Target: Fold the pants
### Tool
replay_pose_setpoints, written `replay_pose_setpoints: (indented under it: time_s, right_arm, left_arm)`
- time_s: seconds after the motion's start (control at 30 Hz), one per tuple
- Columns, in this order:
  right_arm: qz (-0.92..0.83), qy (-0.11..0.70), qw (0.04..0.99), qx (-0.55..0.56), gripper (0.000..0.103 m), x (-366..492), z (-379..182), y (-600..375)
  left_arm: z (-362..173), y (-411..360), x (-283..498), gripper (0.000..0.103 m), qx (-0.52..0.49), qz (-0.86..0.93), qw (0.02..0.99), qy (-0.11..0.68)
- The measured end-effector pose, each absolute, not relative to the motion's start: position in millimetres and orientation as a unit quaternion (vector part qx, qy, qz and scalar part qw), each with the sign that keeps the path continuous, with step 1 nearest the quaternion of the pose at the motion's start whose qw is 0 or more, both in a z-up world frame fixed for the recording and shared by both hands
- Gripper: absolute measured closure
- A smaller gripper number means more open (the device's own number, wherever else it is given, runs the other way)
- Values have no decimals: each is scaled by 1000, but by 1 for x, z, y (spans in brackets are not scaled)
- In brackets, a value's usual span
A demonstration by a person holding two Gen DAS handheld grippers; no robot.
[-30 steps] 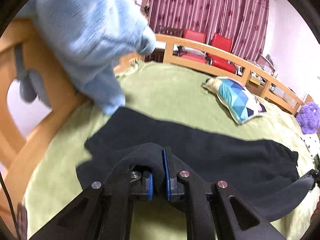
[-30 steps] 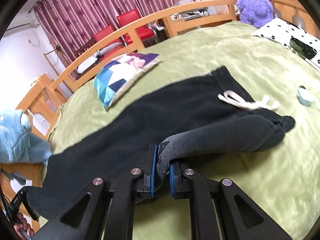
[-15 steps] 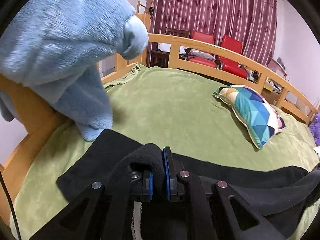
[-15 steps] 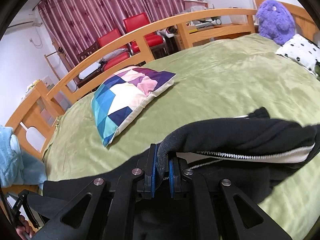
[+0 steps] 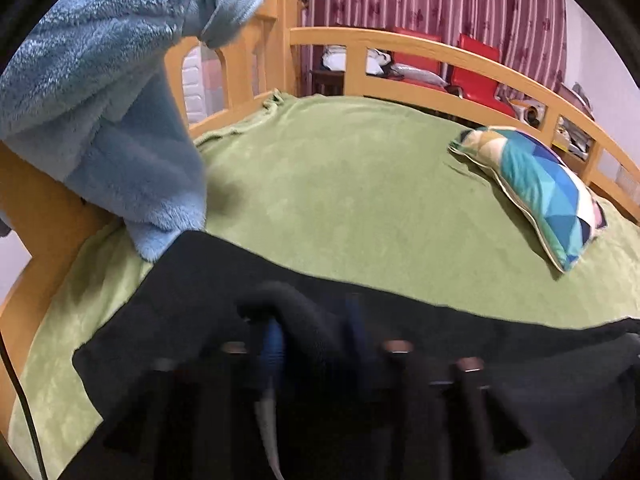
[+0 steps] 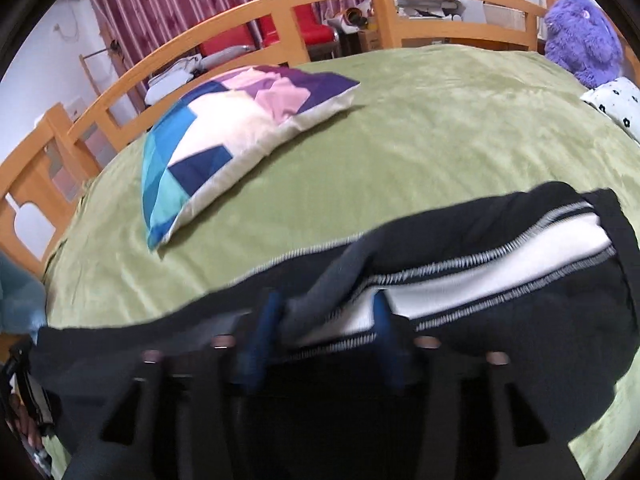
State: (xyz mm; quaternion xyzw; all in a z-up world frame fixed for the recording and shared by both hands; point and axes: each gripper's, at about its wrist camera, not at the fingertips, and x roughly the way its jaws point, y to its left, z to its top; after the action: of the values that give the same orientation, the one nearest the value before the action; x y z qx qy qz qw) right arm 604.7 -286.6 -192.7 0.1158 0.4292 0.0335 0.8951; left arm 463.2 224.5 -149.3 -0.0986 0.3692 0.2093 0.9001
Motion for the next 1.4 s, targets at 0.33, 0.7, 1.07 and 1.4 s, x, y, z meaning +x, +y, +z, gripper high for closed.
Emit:
replay_pose_setpoints:
  time_s: [0.33, 0.7, 1.07, 1.4]
  right_arm:
    - [39, 443, 890, 104, 47, 492, -193, -303]
    - [14, 478, 860, 178, 46, 409, -251, -348]
    - [20, 444, 862, 244, 32, 469, -259, -355]
    - [4, 429, 859, 278, 80, 524, -262, -349]
  left_arm:
    - [-150, 187, 373, 35, -114, 159, 897, 396]
    - [-218, 198, 307, 34, -260, 118, 851, 441]
    - [-237, 220, 355, 26, -310, 118, 850, 409]
    - [-230, 225, 365, 88, -326, 146, 848, 392]
